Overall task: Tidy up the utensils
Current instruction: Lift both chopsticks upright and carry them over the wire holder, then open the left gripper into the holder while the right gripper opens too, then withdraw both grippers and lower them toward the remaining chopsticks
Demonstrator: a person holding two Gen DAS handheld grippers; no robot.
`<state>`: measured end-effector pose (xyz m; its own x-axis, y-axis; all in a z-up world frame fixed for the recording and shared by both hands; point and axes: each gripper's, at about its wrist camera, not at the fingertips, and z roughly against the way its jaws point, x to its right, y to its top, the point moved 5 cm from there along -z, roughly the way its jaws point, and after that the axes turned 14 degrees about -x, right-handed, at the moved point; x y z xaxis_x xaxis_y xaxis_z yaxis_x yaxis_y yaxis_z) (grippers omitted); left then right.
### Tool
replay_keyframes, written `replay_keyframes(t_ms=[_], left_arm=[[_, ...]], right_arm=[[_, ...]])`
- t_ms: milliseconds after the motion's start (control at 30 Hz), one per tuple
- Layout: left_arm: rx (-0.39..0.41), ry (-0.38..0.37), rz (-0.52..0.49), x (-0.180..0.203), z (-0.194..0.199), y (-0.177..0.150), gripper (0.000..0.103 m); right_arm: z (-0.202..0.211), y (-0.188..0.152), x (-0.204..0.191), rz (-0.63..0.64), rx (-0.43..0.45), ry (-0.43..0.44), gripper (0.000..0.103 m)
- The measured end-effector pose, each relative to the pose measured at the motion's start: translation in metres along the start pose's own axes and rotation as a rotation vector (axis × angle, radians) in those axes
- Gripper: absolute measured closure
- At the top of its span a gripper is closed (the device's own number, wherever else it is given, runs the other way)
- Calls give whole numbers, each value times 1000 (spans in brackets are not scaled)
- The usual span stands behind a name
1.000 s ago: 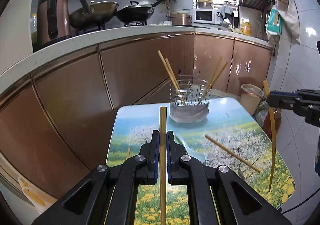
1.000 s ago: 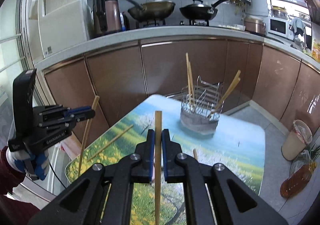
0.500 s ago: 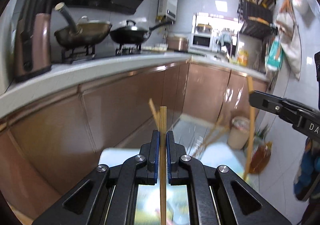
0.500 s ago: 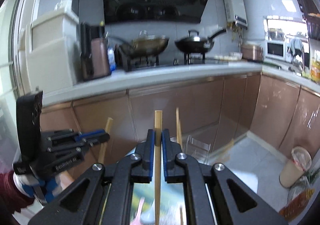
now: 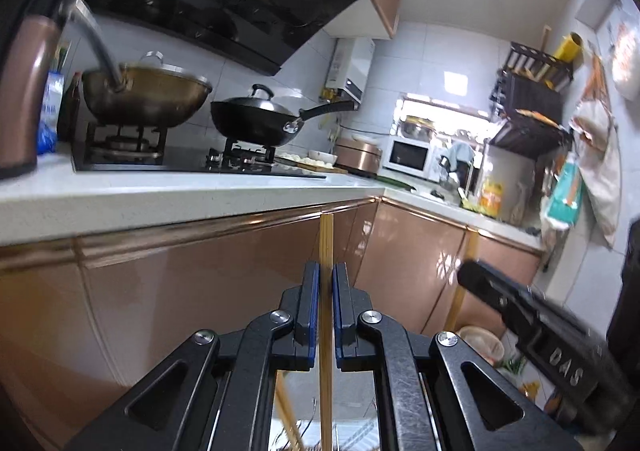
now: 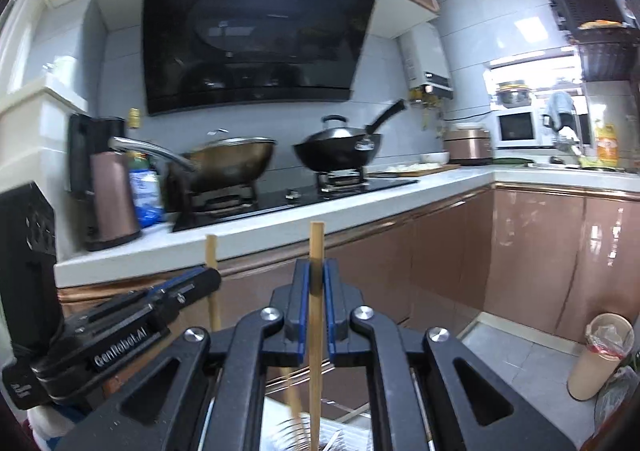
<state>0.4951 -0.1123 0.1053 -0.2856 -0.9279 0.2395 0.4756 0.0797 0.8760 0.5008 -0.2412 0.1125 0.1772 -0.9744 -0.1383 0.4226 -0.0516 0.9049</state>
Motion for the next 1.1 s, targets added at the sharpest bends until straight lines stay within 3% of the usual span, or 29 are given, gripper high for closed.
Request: replay_keyframes(t_ms=[167, 400, 900, 1000, 1067, 1100], left_arm=[[31, 15, 55, -8, -42, -20, 97], [21, 59, 25, -4, -72, -54, 97], [-76, 115, -17, -11, -75, -95, 97], [-96, 118, -19, -12, -66, -97, 85], [-98, 118, -23, -13, -54, -96, 70], [-97, 122, -30, -13, -48, -94, 69]], right_arm=[[-26, -27, 13, -2, 10, -66, 97], [-42, -64, 24, -6, -17, -94, 96], [-34, -104, 20, 9, -58, -96, 95], [-25, -106, 20, 4, -71, -97, 95], [-17, -106, 19, 1, -77, -99, 95], [-10, -105, 18, 0, -75, -99, 95]])
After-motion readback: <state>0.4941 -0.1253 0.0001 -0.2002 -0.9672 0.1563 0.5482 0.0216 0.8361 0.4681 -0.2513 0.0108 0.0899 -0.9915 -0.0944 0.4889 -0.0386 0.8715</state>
